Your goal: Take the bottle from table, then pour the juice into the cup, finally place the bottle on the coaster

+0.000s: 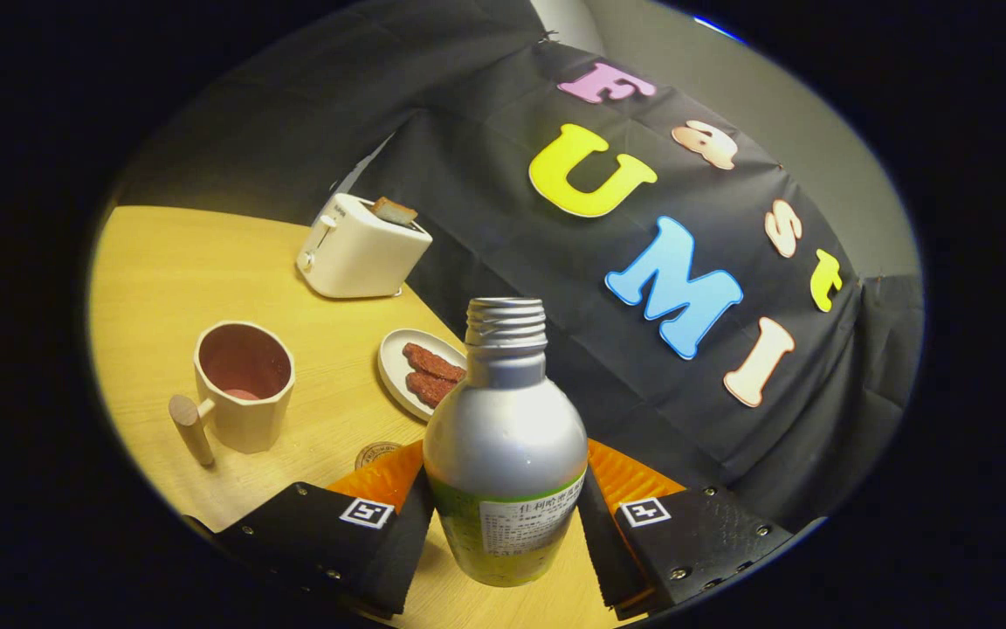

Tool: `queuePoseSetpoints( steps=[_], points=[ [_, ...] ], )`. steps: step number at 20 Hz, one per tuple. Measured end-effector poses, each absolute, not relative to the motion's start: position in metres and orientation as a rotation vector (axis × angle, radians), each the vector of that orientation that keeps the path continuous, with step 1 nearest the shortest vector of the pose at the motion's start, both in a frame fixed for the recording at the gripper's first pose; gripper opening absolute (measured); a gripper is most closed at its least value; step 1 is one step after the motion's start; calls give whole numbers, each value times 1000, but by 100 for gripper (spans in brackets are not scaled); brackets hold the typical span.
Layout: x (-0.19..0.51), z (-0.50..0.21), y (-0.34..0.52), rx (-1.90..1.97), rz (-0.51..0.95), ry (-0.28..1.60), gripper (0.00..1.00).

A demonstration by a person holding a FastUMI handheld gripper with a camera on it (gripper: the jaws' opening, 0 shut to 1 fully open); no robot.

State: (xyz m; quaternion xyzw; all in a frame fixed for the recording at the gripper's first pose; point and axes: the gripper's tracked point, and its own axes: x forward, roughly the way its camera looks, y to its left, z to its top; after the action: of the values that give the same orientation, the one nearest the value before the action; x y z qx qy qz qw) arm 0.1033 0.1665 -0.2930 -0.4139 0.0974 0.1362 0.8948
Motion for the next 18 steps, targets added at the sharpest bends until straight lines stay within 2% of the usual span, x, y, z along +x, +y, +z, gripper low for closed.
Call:
queuePoseSetpoints(
  steps=[18],
  points=[
    [88,-329,208,-1346,419,160,80]
  ],
)
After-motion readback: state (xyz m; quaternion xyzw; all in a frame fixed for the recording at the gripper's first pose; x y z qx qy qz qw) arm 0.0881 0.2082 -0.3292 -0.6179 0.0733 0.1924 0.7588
